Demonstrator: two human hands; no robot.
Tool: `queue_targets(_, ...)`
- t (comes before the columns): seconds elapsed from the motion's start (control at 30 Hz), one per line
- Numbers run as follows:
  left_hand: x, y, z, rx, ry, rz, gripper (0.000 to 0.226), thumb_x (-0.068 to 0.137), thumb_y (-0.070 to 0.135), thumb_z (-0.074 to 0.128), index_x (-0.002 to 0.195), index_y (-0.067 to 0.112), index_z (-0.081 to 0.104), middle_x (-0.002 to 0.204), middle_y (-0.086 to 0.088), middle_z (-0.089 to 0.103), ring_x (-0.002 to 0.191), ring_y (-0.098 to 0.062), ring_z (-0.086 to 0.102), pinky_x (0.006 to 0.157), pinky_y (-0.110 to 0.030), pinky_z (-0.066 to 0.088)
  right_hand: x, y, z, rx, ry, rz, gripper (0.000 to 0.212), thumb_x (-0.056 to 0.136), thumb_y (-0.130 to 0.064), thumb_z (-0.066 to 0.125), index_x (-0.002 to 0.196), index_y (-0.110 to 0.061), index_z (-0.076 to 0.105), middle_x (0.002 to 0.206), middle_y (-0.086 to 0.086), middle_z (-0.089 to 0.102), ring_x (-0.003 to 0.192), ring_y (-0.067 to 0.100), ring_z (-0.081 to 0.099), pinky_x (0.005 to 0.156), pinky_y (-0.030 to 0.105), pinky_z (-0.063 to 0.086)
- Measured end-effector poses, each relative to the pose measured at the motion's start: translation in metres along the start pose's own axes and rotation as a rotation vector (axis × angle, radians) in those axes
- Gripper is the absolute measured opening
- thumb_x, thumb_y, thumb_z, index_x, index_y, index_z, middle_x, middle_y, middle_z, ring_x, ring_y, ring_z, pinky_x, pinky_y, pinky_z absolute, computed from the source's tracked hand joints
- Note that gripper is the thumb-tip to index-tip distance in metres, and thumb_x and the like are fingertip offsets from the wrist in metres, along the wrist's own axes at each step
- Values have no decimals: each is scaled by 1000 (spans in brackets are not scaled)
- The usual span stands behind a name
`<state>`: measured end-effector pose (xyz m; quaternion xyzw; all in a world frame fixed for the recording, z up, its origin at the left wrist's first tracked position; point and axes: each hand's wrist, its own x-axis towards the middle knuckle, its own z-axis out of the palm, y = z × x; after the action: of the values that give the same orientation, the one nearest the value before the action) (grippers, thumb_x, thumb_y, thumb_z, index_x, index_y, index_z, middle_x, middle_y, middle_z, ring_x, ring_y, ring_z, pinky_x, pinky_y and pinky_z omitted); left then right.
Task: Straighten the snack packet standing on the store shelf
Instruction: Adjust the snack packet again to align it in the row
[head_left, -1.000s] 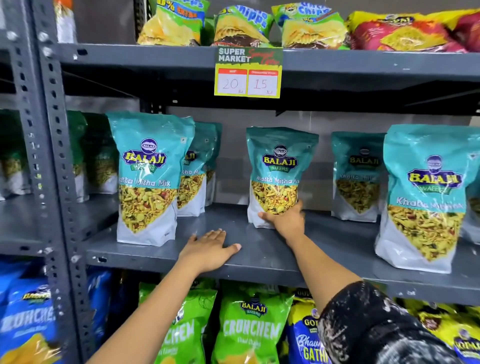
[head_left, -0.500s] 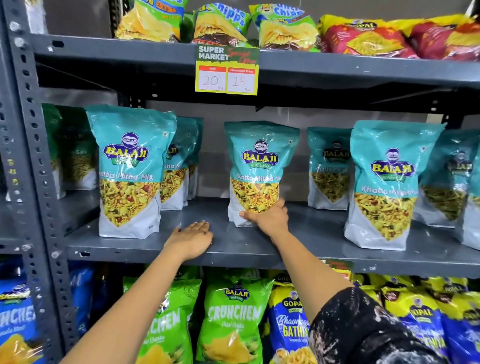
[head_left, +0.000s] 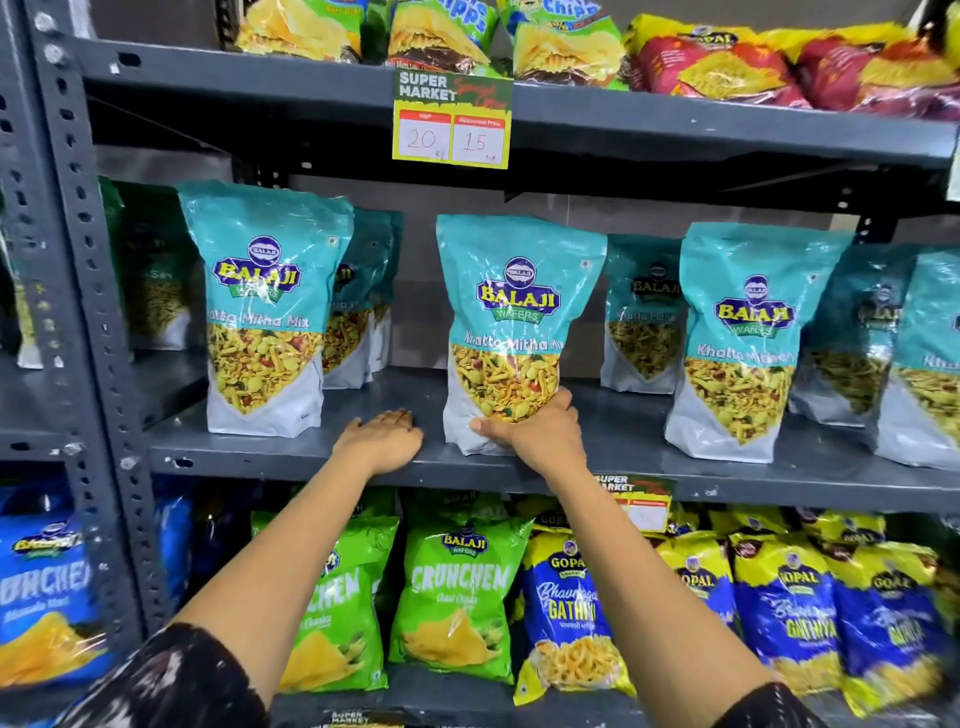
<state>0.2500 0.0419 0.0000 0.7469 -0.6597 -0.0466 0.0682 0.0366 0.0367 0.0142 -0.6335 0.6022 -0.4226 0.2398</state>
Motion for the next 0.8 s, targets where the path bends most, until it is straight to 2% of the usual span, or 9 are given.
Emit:
queue_targets(0.57, -5, 2, -1, -11, 23, 0, 58, 99, 38, 23, 154, 19, 20, 164, -1, 13, 150, -19, 16, 120, -45, 12, -44, -9, -14, -52, 44, 0, 118, 49, -63, 85, 135, -8, 24, 139, 14, 39, 130, 35, 41, 97, 47, 43)
queue_targets(0.63, -5, 2, -1, -12, 25, 2, 58, 99, 37, 23, 154, 19, 21, 164, -1, 14, 150, -19, 16, 120, -45, 13, -48, -8, -12, -27, 57, -9, 126, 52, -61, 85, 142, -7, 16, 143, 16, 35, 132, 36, 37, 100, 47, 41)
queue_targets(0.73, -4, 2, 0, -8, 34, 3, 58, 99, 37, 23, 154, 19, 22, 164, -2, 15, 150, -20, 18, 119, -45, 14, -56, -5, -11, 25, 71, -44, 140, 56, -60, 83, 150, -12, -8, 152, 21, 23, 139, 40, 29, 105, 50, 37)
queue_targets(0.8, -4, 2, 0, -2, 41, 4, 58, 99, 37, 24, 154, 19, 22, 164, -2, 16, 150, -20, 18, 119, -45, 15, -65, -1, -10, 54, 159, -152, 138, 59, -58, 82, 151, -15, -11, 154, 22, 16, 141, 40, 22, 106, 50, 35)
